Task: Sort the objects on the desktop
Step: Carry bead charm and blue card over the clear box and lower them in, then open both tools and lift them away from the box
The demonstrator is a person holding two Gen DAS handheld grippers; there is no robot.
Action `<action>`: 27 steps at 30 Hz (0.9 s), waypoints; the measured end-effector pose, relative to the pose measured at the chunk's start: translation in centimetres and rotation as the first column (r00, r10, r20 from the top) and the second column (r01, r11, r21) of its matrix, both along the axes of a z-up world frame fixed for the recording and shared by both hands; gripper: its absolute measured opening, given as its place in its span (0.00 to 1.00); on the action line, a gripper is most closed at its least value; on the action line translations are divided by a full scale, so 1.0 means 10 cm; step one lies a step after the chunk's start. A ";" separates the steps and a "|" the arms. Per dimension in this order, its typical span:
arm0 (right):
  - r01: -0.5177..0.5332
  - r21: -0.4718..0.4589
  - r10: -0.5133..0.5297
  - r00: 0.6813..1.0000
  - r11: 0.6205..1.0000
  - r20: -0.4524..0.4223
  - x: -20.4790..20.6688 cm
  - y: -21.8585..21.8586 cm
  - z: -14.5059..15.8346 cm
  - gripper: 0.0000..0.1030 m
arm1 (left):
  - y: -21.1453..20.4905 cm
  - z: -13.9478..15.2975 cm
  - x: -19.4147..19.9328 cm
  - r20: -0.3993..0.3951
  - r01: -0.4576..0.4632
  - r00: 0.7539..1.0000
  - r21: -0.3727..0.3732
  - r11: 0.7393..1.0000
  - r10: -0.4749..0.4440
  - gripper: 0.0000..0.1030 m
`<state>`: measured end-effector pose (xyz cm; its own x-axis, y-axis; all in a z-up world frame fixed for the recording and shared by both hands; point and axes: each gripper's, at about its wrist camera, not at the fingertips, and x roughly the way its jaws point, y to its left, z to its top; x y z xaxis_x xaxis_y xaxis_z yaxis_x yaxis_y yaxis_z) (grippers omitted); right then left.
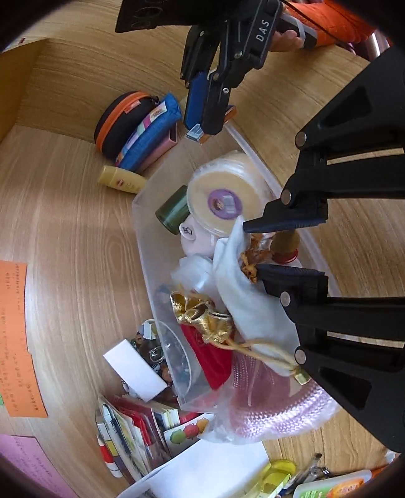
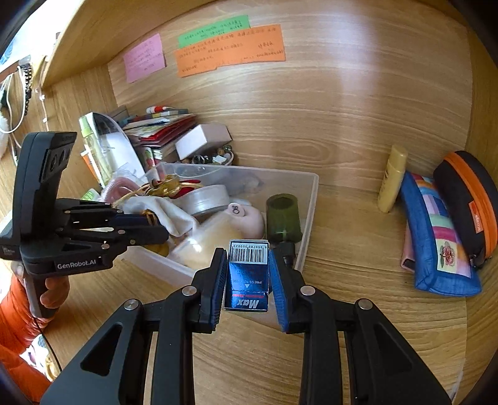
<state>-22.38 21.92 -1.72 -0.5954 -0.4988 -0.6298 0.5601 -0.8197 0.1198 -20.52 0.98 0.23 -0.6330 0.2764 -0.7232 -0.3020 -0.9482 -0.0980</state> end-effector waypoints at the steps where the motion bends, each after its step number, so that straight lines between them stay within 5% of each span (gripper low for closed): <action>1: 0.003 -0.002 -0.003 1.000 1.000 0.007 -0.02 0.00 -0.02 0.24 | 0.00 0.00 0.00 -0.002 0.004 1.000 0.001 1.000 -0.004 0.21; 21: 0.018 0.005 -0.018 1.000 1.000 0.011 -0.04 -0.02 -0.09 0.27 | -0.11 0.02 0.13 -0.011 -0.004 1.000 0.059 0.998 0.004 0.23; 27: 0.024 0.009 -0.024 0.999 1.000 0.028 -0.02 0.00 -0.07 0.29 | -0.11 0.09 0.24 -0.035 -0.015 0.999 0.021 1.000 0.016 0.39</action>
